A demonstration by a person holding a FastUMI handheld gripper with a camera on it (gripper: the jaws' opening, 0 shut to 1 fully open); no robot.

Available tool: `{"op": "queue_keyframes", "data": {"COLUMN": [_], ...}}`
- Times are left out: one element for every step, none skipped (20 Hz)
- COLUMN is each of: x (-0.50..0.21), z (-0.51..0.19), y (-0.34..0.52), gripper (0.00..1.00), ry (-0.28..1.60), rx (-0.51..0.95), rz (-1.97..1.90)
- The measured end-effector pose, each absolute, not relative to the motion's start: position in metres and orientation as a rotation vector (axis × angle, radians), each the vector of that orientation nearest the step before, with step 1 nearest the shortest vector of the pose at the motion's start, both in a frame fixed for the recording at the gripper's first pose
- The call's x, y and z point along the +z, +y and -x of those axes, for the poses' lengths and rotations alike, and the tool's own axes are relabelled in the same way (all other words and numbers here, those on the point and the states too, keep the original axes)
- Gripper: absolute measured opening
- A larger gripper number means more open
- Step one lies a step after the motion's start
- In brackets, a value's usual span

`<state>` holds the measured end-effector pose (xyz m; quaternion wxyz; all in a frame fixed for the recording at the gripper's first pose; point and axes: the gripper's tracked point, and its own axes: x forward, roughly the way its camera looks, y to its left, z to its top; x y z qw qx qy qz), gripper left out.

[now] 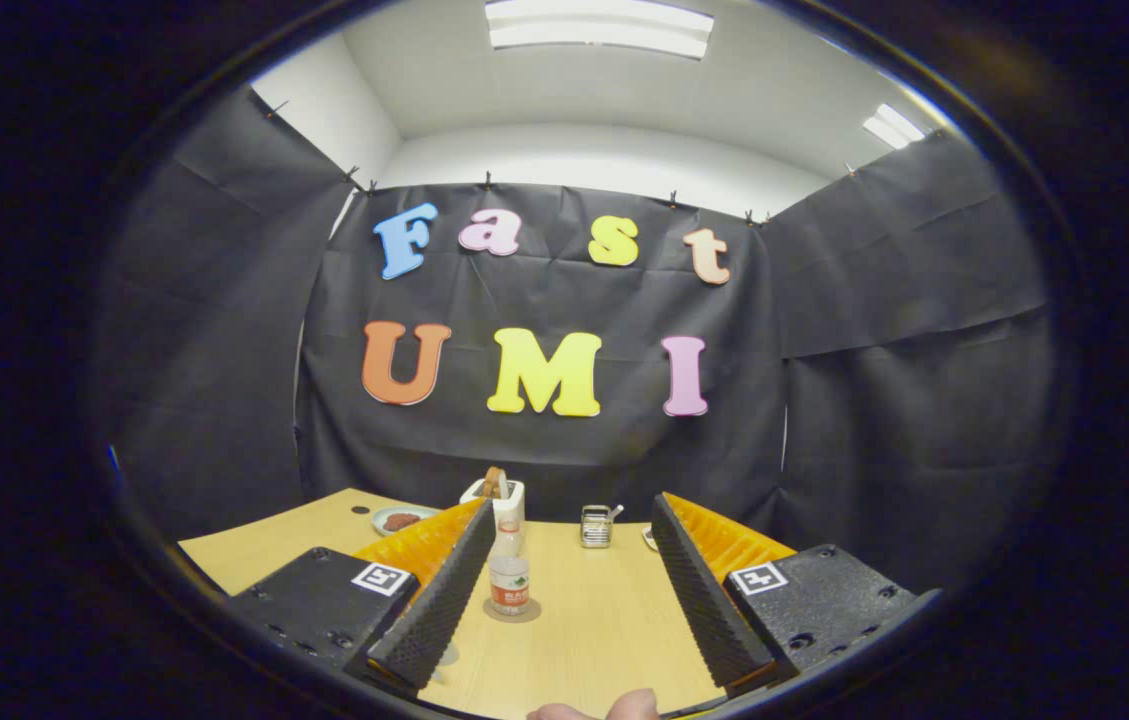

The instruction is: Take the bottle from table, then pour the juice into the cup, finally place the bottle on the coaster

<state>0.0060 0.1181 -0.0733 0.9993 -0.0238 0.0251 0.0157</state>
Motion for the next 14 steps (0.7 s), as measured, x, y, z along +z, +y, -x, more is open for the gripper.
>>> {"op": "queue_keyframes", "data": {"x": [-0.075, -0.076, -0.077, -0.079, -0.080, -0.080, -0.080, -0.079, -0.079, -0.078, -0.077, -0.075, -0.075, -0.077], "z": [-0.003, 0.000, 0.002, 0.005, 0.006, 0.006, 0.008, 0.009, 0.008, 0.009, 0.008, 0.008, 0.007, 0.007], "y": [0.116, 0.115, 0.115, 0.115, 0.116, 0.116, 0.119, 0.121, 0.123, 0.124, 0.125, 0.125, 0.123, 0.123], "gripper": [1.00, 1.00, 1.00, 1.00, 1.00, 1.00, 1.00, 1.00, 1.00, 1.00, 1.00, 1.00, 1.00, 1.00], "ry": [0.054, 0.059, 0.067, 0.073, 0.078, 0.080, 0.082, 0.085, 0.085, 0.083, 0.077, 0.071, 0.068, 0.070], "rx": [0.023, 0.012, 0.009, 0.006, 0.003, 0.003, 0.006, 0.009, 0.011, 0.014, 0.014, 0.012, 0.007, 0.004], "rz": [0.040, 0.033, 0.030, 0.032, 0.034, 0.033, 0.029, 0.027, 0.026, 0.025, 0.025, 0.027, 0.027, 0.021]}}
